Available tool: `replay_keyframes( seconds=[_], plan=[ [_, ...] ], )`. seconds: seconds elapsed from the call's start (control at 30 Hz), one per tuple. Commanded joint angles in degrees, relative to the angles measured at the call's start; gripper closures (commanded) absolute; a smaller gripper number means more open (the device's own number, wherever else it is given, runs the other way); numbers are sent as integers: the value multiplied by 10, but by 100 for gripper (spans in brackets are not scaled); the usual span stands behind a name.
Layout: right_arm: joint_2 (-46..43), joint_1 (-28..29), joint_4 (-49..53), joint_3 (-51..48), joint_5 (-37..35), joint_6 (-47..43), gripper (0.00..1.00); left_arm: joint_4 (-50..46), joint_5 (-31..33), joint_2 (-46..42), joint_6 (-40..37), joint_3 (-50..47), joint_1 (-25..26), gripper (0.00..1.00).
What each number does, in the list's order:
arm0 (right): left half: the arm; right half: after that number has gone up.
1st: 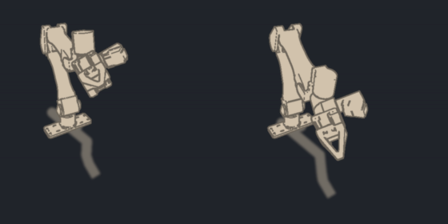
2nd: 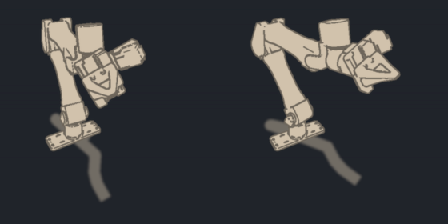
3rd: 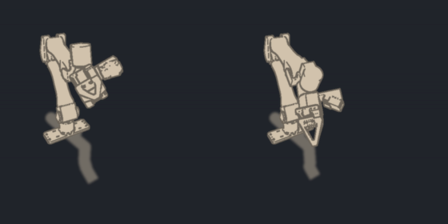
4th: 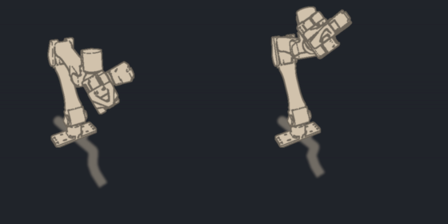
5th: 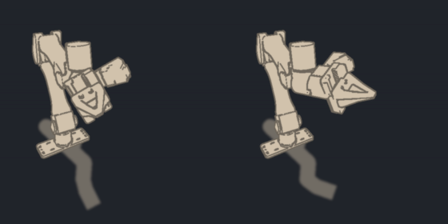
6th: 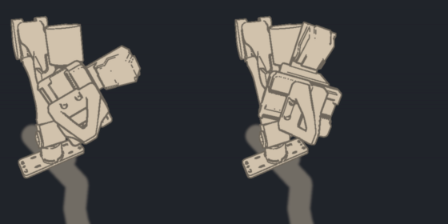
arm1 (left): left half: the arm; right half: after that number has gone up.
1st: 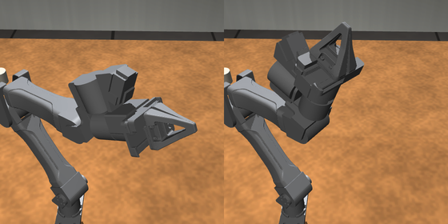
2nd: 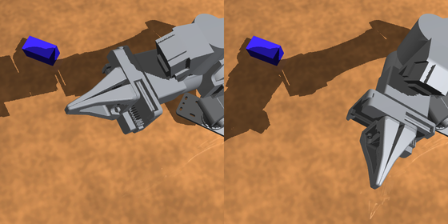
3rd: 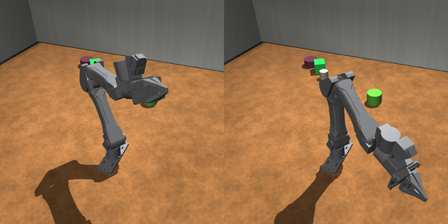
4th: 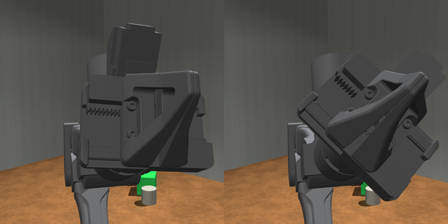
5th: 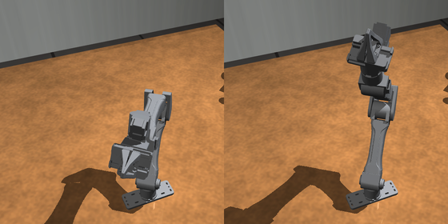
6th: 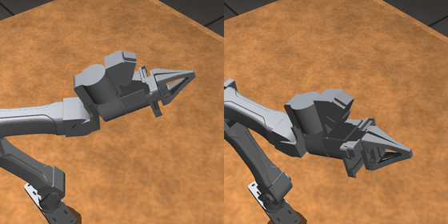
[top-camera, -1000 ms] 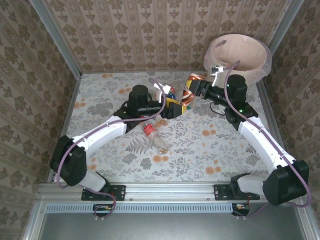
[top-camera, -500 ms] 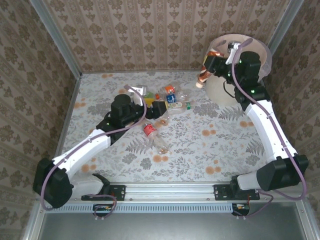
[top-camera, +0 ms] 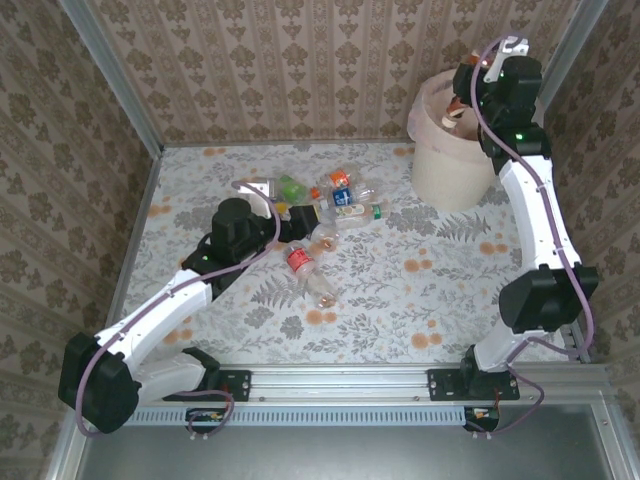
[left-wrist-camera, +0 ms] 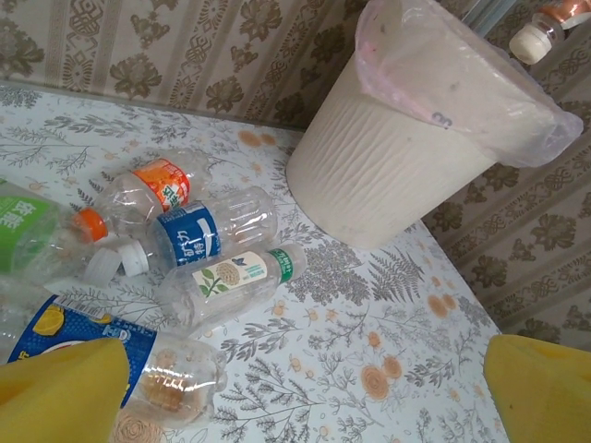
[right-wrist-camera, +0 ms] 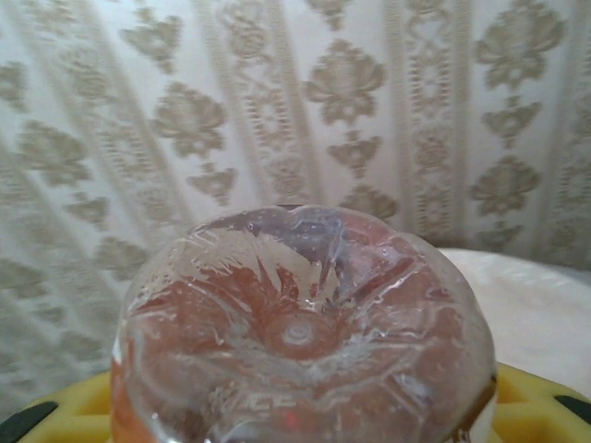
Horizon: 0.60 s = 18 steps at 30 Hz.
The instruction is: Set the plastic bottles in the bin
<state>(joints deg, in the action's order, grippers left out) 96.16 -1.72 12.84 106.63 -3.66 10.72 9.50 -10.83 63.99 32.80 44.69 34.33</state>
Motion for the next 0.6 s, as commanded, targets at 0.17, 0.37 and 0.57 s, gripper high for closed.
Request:
replay_keyframes(
  seconds=[0.17, 0.37, 0.57],
  plan=[
    [75, -35, 111, 82, -115, -100, 61, 3, 17, -11, 13, -14, -5, 0],
    [103, -42, 106, 82, -223, -166, 59, 3, 20, -6, 20, -14, -6, 0],
    [128, -45, 117, 83, -274, -192, 55, 1, 28, 1, 25, -14, -8, 0]
  ],
)
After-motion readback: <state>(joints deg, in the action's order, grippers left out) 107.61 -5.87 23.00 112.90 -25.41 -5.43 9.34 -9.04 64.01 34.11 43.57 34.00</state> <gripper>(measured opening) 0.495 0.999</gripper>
